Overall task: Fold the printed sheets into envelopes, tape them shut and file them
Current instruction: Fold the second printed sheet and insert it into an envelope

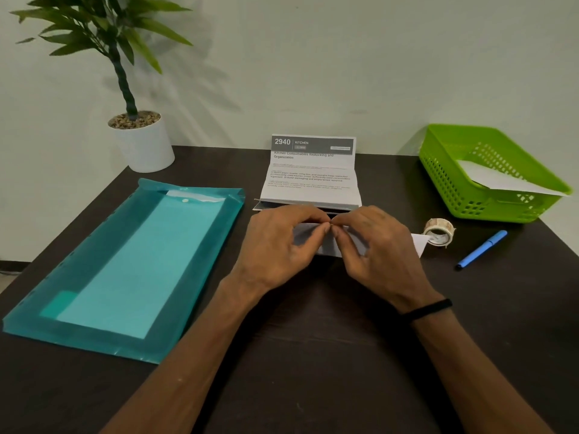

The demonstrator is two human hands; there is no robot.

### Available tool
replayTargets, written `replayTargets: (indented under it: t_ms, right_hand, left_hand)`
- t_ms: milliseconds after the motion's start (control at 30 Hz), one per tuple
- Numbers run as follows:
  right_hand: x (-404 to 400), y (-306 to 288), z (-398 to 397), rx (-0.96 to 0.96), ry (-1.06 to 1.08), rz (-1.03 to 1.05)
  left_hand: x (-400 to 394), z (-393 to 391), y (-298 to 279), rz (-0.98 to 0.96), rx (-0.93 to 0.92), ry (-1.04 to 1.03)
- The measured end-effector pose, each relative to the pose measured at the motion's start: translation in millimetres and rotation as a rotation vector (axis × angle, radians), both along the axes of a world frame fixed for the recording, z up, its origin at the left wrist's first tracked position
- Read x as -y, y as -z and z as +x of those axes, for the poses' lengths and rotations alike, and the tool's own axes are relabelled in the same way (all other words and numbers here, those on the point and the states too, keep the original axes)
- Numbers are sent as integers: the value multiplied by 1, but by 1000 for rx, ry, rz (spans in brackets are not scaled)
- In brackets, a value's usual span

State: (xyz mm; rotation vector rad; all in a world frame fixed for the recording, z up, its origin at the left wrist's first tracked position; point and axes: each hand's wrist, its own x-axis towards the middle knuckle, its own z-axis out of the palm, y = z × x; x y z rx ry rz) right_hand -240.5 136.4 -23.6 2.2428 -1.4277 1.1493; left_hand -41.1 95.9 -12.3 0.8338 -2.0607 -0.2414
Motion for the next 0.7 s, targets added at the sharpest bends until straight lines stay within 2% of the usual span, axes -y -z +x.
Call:
replayTargets:
  t_ms: [267, 400, 500, 700]
  right_hand:
    - [0, 1, 7, -23, -6, 35]
    - [0, -1, -3, -8, 47, 38]
    - [0, -3, -13, 2, 78, 27]
    - [1, 0, -9, -38, 72, 30]
  left_hand:
    - [0, 4, -3, -42, 77, -57]
    - [9, 17, -9, 5, -66, -155]
    - [13, 23, -9, 49, -149, -147]
    - [15, 16, 3, -96, 74, -127]
